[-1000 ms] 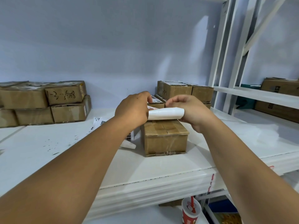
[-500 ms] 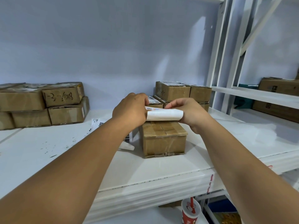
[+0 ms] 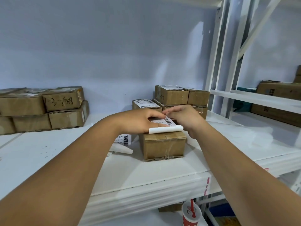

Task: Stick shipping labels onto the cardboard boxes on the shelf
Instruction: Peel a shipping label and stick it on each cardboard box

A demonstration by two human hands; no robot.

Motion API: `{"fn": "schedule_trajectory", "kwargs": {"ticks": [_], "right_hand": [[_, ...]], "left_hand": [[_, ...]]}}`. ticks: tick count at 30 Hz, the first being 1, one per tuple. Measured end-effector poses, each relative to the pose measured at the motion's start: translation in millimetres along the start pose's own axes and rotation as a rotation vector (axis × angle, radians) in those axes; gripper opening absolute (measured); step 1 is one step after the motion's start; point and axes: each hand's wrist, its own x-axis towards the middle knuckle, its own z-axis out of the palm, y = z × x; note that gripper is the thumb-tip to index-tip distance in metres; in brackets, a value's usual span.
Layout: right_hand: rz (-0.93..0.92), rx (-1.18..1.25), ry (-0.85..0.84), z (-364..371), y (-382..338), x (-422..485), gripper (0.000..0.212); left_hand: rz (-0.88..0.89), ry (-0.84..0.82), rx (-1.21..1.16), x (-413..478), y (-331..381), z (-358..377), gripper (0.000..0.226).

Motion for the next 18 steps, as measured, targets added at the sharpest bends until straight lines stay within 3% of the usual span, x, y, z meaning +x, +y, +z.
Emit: {"fn": "schedule_trajectory", "kwargs": {"ticks": [5,8,13,18], "right_hand": [[0.032,0.057,-0.025,0.7,-0.7,-1.0,0.016],[0.034,0.095,-0.053,1.6,-1.1,-1.0,0.017],[0.020,0.152,-0.111,2.8,-2.3,-2.6,0.019],[0.021,0.160,-0.121,2.4,-1.2,-1.1,0.020]], "left_hand": [[-0.031,-0.088,0.040,0.0,-2.7,-1.5,0.091],[-0.034,-0.101,0.002,-2.9,3.0,-1.3,0.090],[-0.038,-0.136,-0.042,-5.3,7.5,-2.3,0.063],[0.011,-0.180,-0.037,-8.3,7.3,-3.7,0.089]]}}
